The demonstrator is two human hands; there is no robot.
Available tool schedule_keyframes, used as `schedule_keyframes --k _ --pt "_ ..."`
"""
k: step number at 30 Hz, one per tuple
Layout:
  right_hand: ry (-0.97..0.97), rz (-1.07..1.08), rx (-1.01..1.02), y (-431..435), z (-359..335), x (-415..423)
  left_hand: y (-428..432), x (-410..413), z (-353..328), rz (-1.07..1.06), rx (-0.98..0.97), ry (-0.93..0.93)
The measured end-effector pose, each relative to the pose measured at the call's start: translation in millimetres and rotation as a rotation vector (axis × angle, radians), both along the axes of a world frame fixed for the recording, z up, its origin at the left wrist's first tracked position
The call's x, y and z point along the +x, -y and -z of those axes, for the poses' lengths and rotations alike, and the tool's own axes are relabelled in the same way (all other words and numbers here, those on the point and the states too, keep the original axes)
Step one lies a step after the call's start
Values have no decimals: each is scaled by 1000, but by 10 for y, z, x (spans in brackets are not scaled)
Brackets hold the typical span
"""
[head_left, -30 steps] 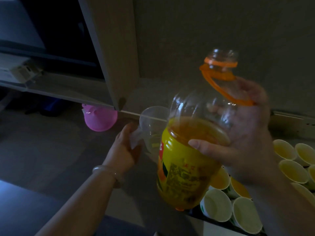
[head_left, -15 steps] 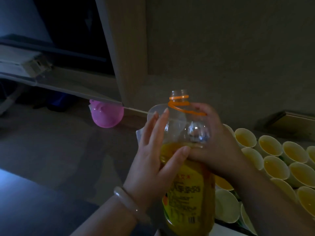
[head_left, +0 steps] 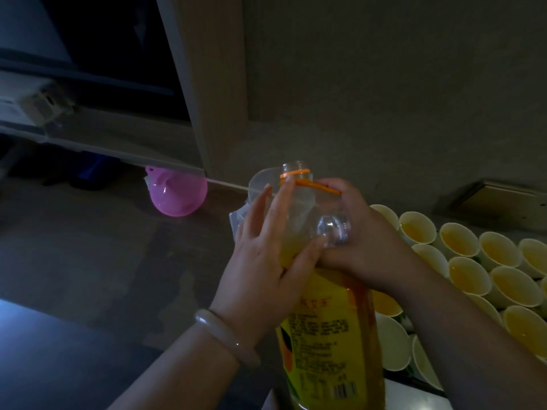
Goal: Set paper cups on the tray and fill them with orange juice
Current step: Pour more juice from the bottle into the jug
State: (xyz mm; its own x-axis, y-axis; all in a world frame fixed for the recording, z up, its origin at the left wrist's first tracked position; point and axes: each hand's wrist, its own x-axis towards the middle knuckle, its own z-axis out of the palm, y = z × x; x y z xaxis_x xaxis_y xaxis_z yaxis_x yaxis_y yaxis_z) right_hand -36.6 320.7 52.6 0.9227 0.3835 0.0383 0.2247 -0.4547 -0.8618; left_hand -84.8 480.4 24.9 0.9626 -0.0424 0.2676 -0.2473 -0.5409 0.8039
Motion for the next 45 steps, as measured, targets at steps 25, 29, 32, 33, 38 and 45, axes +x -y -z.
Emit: schedule_keyframes --k 25,29,32,33,38,45 --pt "-273 -14 -220 106 30 149 17 -12 144 40 -57 -105" --pt "-288 -28 -227 103 -26 155 18 -1 144 30 -55 -97" --pt "-289 -33 -242 103 -55 162 21 -2 144 25 -57 -96" --pt "-288 -32 -255 105 -58 168 24 -3 142 24 -59 -94" --pt "-293 -48 -270 137 -58 190 43 -8 146 18 -70 -111" --pt "-386 -51 -242 155 -37 233 82 6 163 21 -99 -147"
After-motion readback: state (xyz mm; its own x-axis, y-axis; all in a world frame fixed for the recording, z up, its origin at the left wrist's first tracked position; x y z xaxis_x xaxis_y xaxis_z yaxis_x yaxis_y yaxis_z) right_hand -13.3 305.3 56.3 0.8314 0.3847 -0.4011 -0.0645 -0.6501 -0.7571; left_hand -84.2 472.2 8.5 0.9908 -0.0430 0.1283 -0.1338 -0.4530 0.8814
